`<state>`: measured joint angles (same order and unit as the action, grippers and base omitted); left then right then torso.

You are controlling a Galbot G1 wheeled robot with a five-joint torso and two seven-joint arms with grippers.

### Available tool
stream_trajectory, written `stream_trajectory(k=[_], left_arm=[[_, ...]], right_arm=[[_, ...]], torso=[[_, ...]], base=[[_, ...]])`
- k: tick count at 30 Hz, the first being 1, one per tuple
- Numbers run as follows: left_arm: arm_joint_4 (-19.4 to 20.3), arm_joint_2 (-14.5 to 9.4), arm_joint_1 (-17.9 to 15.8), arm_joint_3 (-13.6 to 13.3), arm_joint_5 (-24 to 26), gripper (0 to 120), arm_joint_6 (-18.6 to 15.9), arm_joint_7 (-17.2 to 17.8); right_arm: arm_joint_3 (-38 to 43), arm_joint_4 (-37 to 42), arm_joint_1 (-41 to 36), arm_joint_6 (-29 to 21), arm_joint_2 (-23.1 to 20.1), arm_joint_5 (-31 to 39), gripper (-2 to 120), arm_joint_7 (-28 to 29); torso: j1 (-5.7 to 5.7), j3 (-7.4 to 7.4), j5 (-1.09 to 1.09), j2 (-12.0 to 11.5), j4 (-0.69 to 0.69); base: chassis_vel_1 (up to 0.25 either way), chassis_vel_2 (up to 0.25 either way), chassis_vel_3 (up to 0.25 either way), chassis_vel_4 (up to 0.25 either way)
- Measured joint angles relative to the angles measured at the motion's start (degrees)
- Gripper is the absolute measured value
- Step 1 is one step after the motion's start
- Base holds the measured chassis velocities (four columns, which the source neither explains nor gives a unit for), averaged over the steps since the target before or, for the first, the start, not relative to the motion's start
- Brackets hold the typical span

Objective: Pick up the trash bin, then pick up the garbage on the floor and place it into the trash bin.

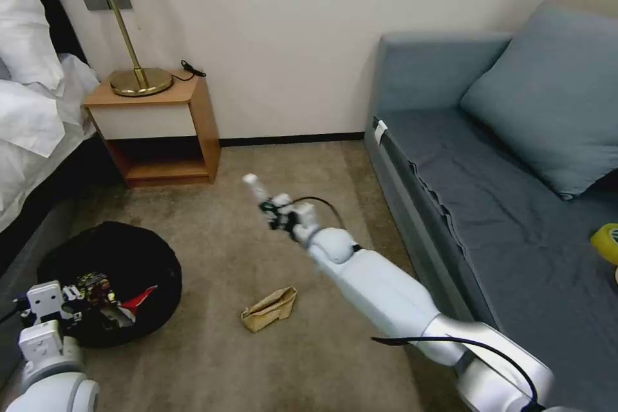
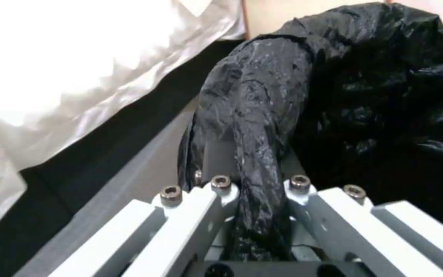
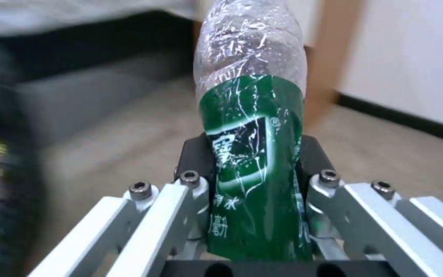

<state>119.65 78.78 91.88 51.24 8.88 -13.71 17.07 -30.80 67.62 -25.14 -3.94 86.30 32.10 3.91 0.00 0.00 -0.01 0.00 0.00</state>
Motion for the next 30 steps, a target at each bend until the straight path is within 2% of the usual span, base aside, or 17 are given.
stream_trajectory(k=[5,10,22,24,25,27,29,30], left_arm=[[0.77,1.93,-1.11,-2.65,-2.3,3,-0.57,-0.08],[0.86,3.77,-1.32,-4.48,-4.14,3,-0.61,0.07],[0.11,4.19,-2.33,-4.52,-4.01,3,-0.59,0.26],[-0.19,4.38,-2.58,-4.55,-4.08,3,-0.56,0.12],[-0.19,4.38,-2.58,-4.55,-4.08,3,-0.56,0.12],[-0.45,4.48,-2.72,-4.4,-4.03,3,-0.57,0.1],[-0.49,4.49,-2.73,-4.32,-4.02,3,-0.56,0.12],[-0.73,4.49,-2.74,-4.09,-3.95,3,-0.56,0.16]], right_arm=[[-5.92,0.72,-2.36,3.74,5.8,-0.49,22,1.71],[-9.04,1.51,-3.73,4.77,6.14,-1.27,22,1.73],[-10.68,1.65,-5.1,4.13,5.18,-1.92,22,-0.21],[-10.61,1.68,-5.31,3.7,4.69,-1.93,30,-0.32],[-10.61,1.68,-5.31,3.7,4.69,-1.93,30,-0.32],[-10.33,1.57,-5.6,3.64,4.19,-2.14,41,-0.4],[-10.25,1.51,-5.65,3.64,4.1,-2.2,41,-0.43],[-9.9,1.28,-5.86,3.64,3.81,-2.5,51,-0.5]], torso=[[0.0,0.0,0.01,0.0,0.03],[0.0,0.0,0.0,0.0,-0.01],[0.0,0.0,0.02,0.0,0.01],[0.0,0.0,0.01,0.0,-0.01],[0.0,0.0,0.01,0.0,-0.01],[0.0,0.0,0.01,0.0,-0.01],[0.0,0.0,0.02,0.0,-0.02],[0.0,0.0,0.02,0.0,0.0]], base=[[0.0,0.0,0.0,0.0],[0.0,0.0,0.0,0.0],[0.0,0.0,0.0,0.0],[0.0,0.0,0.0,0.0],[0.0,0.0,0.0,0.0],[0.0,0.0,0.0,0.0],[0.0,0.0,0.0,0.0],[0.0,0.0,0.0,0.0]])
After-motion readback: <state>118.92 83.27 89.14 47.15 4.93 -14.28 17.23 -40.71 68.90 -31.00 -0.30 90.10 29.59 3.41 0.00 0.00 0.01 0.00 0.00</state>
